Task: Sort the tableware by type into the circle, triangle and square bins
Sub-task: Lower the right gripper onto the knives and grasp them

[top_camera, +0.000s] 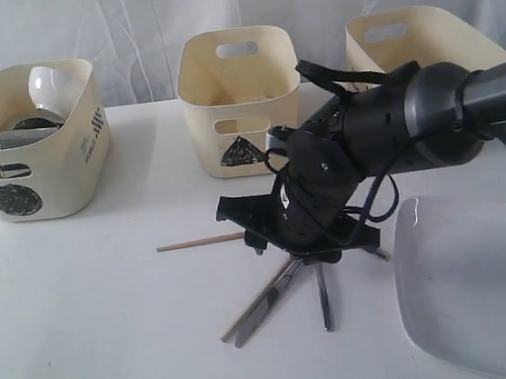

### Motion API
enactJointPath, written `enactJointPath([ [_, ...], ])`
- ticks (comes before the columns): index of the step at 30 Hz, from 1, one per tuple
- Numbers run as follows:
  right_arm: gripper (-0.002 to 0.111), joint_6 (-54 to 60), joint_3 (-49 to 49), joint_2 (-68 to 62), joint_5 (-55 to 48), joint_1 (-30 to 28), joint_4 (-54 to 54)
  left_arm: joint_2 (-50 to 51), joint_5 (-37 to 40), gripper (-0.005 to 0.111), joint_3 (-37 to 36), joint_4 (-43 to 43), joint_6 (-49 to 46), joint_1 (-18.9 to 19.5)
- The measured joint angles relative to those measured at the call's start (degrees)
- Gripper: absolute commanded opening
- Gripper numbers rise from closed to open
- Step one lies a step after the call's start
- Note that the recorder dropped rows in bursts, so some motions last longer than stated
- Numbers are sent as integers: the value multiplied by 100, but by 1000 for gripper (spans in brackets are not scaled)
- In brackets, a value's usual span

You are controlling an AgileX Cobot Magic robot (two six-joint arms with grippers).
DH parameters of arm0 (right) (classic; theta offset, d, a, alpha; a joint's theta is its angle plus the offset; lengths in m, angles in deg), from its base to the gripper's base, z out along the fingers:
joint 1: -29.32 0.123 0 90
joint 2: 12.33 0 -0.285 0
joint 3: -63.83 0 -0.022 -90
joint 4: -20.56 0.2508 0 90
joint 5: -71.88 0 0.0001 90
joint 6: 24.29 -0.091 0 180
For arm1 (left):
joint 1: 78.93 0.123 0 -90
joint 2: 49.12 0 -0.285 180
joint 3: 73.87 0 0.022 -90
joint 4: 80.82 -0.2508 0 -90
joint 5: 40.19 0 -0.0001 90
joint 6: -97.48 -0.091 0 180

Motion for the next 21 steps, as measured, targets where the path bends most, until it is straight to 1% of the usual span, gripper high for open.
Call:
enactJointPath([
  [8,55,-647,567,-480,-549,63,-684,0,0,0,0,0,0,0],
  [13,55,-1048,690,-740,-637,195,-995,0,0,0,0,0,0,0],
  [16,54,-1128,690,-899,-677,194,-1005,0,0,0,0,0,0,0],
  [17,52,-1138,690,-935,-677,208,-1005,0,0,0,0,0,0,0],
  [21,29,-1151,699,-965,-719,208,-1052,0,0,0,0,0,0,0],
])
